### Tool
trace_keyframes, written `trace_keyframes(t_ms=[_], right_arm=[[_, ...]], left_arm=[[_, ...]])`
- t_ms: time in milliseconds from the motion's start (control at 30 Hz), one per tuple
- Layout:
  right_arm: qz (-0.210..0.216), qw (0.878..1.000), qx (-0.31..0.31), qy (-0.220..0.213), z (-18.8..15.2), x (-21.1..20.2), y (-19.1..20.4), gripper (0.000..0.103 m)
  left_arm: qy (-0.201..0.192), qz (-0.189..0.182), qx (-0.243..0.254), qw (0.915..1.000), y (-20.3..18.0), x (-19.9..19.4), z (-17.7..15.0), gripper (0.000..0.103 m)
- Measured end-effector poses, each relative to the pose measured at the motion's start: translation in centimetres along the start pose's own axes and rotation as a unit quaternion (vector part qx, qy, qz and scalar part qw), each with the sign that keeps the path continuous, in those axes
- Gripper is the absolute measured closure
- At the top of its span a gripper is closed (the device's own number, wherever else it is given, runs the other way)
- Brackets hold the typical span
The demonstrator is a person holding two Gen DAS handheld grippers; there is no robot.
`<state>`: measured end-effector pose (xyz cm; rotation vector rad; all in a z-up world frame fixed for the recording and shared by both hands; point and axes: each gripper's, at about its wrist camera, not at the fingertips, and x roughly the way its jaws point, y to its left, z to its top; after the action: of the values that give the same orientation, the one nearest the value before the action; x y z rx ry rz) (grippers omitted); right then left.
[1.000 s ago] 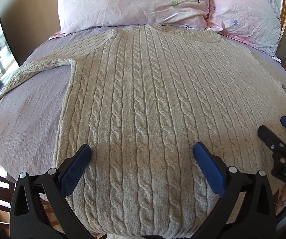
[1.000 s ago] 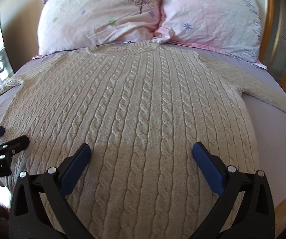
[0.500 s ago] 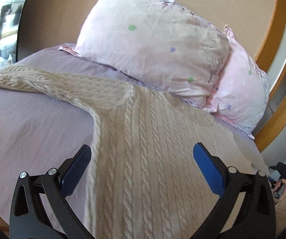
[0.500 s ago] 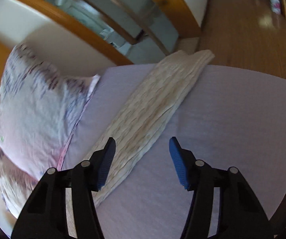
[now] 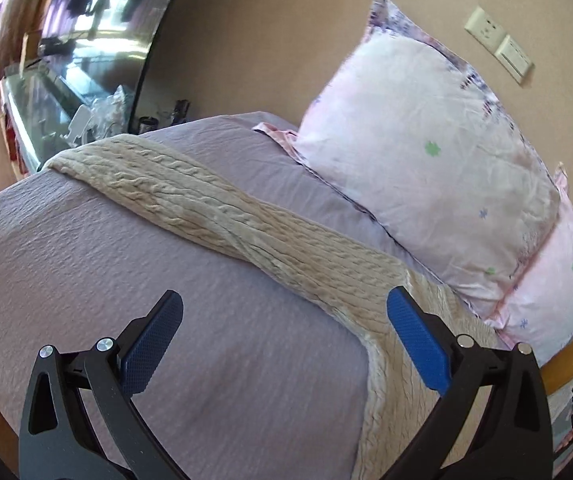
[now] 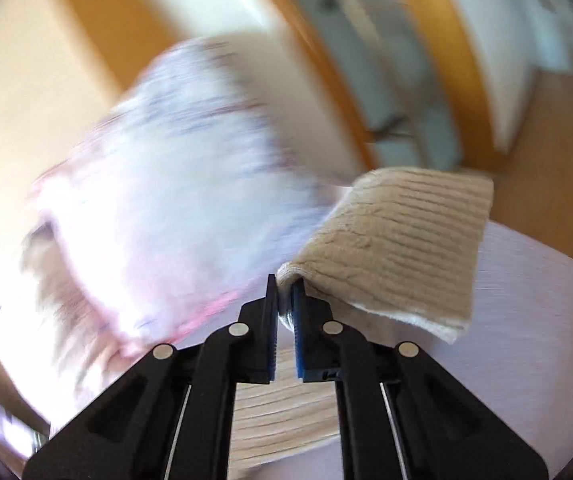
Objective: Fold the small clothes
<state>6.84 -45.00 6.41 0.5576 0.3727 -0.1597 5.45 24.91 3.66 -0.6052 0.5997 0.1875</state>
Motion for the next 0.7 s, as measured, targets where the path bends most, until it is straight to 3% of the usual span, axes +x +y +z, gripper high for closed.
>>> trace_keyframes(t_ms=[100,133,233,300,367,433,567,700], right_arm=[[0.123,0.986,-0.092,0.068,-5.6,1.8,10.7,0.096],[0.156,0.974,-0.126,0.108,-8.4,2.9,14.0,0.096],[0.229,0.917,-0.204,0.254,-17.3,5.9,21.1,0.084],[0.246,0.905,-0.209,0.277,-19.7,5.8,21.9,0.070],[0.244,0.914,-0.207,0.250,-19.4,4.9,21.2,0.044],[0.227,0.928,-0.199,0.216,-16.8,5.0,19.9,0.031],[0.186,0.946,-0.183,0.193,-14.2,3.9,16.9,0.026],[0.156,0.954,-0.166,0.196,-13.6,4.5,14.5,0.025]], left_arm=[[0.001,0.006,-0.029,0.9996,1.6,0.2,0.8,0.001],[0.000,0.006,-0.037,0.9993,2.0,0.3,1.0,0.001],[0.005,0.009,-0.064,0.9979,3.1,1.1,2.1,0.007],[0.010,0.013,-0.080,0.9966,4.1,1.7,2.9,0.012],[0.017,0.019,-0.105,0.9942,5.4,2.3,3.6,0.017],[0.028,0.023,-0.142,0.9892,7.1,3.0,4.2,0.022],[0.025,0.016,-0.206,0.9780,9.6,3.8,5.6,0.029],[0.031,0.029,-0.254,0.9662,11.7,4.4,7.2,0.038]])
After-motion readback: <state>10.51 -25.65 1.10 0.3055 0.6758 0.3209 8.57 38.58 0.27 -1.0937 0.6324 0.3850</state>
